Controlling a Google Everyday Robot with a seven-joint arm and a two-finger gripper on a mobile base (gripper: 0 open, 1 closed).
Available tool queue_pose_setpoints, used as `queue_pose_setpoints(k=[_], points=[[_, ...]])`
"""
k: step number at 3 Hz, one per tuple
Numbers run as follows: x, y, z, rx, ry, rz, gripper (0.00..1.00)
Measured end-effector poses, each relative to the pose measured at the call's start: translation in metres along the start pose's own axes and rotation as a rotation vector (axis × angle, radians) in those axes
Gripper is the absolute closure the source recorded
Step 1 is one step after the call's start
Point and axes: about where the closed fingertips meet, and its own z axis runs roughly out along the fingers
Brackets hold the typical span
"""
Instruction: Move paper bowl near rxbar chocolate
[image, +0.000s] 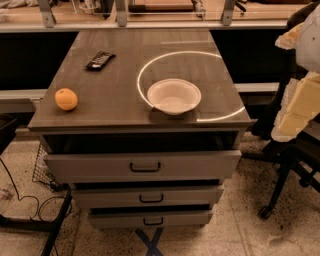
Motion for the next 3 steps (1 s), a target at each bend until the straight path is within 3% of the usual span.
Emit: queue_pose_setpoints(k=[1,2,3], points=[[0.000,0.000,0.000,0.000,0.000,0.000,0.00],[-0.011,-0.002,0.010,0.030,-0.024,-0.044,0.00],[-0.041,-0.003,0.031,0.078,-0.092,-0.170,0.00]])
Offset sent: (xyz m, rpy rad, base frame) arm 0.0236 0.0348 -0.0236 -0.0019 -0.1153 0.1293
